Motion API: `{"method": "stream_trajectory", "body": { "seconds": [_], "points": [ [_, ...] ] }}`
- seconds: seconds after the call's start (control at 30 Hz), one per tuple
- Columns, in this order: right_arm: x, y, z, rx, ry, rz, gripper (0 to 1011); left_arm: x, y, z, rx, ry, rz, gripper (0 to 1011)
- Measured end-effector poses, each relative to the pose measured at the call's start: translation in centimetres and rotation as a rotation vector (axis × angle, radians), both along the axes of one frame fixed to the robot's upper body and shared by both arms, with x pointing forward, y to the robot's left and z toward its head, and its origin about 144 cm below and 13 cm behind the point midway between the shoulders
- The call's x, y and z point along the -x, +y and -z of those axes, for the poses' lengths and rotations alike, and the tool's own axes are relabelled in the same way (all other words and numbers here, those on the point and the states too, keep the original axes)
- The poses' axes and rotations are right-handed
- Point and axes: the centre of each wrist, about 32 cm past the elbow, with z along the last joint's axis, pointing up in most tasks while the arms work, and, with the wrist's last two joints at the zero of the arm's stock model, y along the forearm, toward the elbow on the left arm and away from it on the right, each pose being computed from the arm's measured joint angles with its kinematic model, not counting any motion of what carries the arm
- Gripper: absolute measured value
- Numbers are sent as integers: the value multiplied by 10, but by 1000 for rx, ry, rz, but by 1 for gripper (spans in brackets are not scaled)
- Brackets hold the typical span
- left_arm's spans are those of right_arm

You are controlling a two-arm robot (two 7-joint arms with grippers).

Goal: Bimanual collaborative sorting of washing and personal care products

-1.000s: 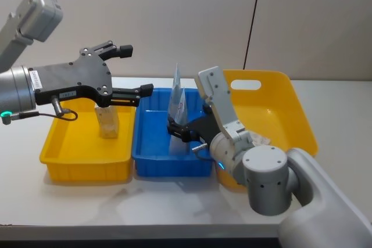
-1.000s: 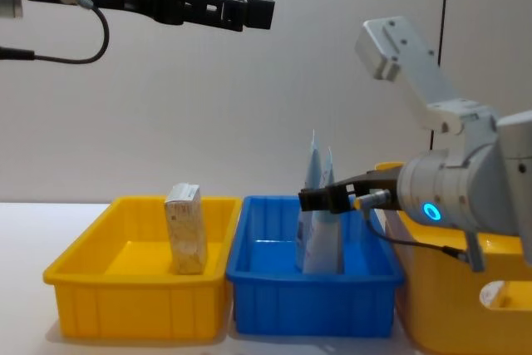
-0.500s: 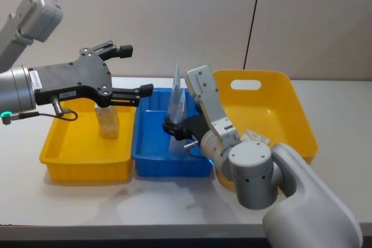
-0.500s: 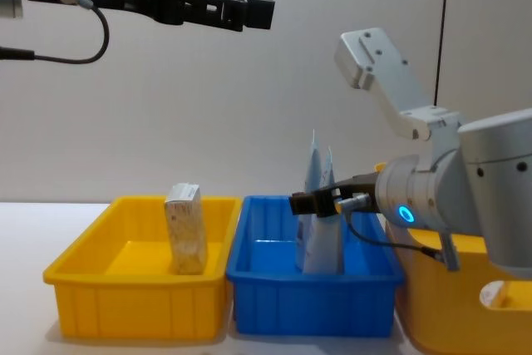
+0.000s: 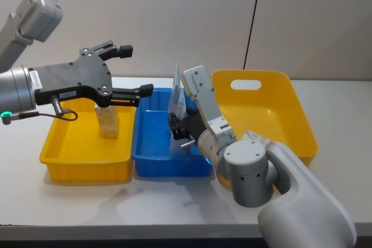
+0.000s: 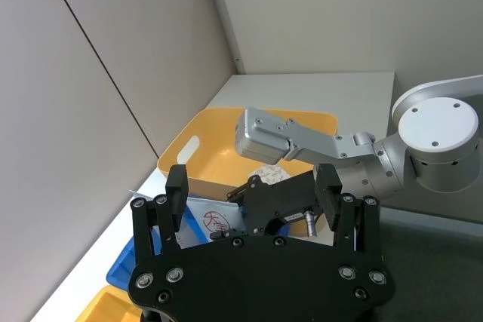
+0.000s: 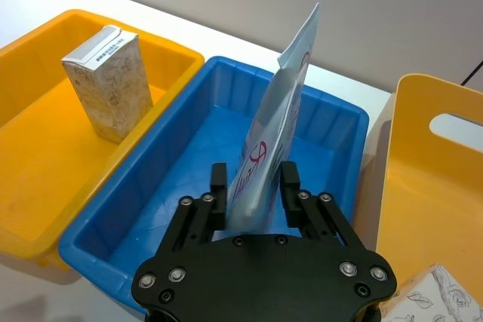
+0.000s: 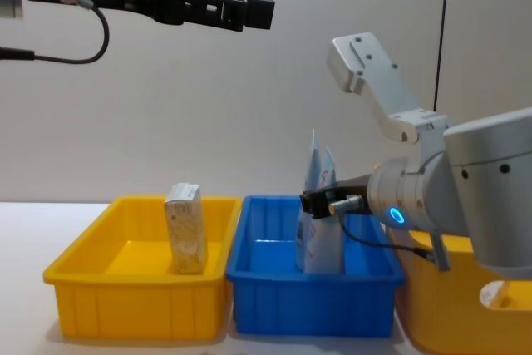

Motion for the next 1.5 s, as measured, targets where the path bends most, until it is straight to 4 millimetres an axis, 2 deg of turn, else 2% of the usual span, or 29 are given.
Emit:
{"method": "stream_trajectory", "body": {
  "seconds": [0.2, 0.23, 0.4, 0.57, 0.83, 1.2, 1.5],
  "points": [
    [-1, 1, 0, 1, 0, 0, 268, 0, 0, 0, 0, 0, 0, 1003],
    [-1, 1, 0, 1, 0, 0, 216, 0, 0, 0, 0, 0, 0, 1003],
    [1, 0, 0, -1, -7, 0, 128, 0, 0, 0, 0, 0, 0, 1002],
    [6, -4, 0, -13, -30, 1, 107, 0, 0, 0, 0, 0, 0, 1003],
    [18, -17, -12, -44, -103, 6, 99, 0, 0, 0, 0, 0, 0, 1002],
    [36, -50, -50, -118, -249, 26, 97, 0, 0, 0, 0, 0, 0, 1002],
    [41, -74, -78, -166, -361, 66, 97, 0, 0, 0, 0, 0, 0, 1002]
  ]
}}
